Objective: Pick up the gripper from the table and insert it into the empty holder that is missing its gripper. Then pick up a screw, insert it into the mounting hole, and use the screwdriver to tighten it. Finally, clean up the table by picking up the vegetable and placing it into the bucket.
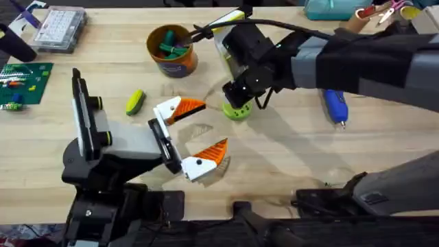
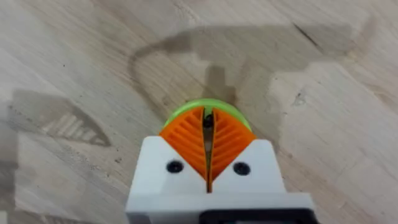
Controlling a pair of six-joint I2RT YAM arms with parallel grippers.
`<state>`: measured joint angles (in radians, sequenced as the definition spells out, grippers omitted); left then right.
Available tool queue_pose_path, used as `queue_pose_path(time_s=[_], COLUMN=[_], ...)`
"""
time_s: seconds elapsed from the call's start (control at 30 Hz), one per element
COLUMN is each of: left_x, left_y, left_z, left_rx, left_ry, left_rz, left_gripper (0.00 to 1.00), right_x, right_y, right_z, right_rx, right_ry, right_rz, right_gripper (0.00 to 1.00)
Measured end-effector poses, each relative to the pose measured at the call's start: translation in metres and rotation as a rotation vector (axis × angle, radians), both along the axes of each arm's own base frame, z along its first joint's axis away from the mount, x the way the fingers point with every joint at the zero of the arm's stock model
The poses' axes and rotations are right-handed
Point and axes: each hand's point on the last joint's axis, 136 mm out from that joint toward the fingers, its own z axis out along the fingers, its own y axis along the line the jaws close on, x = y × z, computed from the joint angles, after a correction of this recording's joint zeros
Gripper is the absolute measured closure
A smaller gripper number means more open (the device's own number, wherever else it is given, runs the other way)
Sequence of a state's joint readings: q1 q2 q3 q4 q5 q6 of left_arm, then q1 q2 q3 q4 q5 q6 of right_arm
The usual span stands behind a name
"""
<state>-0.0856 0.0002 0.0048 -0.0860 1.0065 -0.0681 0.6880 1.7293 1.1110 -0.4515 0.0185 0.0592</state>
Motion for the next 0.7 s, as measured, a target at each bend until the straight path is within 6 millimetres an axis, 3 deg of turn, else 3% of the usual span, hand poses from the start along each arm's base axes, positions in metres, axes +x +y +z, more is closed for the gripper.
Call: queue_pose_path(time_s=[0.5,0.7], left_x=[0.000,0.000], left_y=[0.000,0.000], left_z=[0.000,0.000], left_rx=[0.000,0.000], left_ry=[0.000,0.000], left_rz=[0.000,0.000], left_gripper=[0.015,0.015], right_x=[-0.001,-0.003], right_y=[-0.001,-0.002], right_z=[0.002,0.028], right_rx=[-0.005,0.024], right_ry=[0.000,-0.035], right_rz=[0.011,0.012], right_gripper=[0.994,0.994])
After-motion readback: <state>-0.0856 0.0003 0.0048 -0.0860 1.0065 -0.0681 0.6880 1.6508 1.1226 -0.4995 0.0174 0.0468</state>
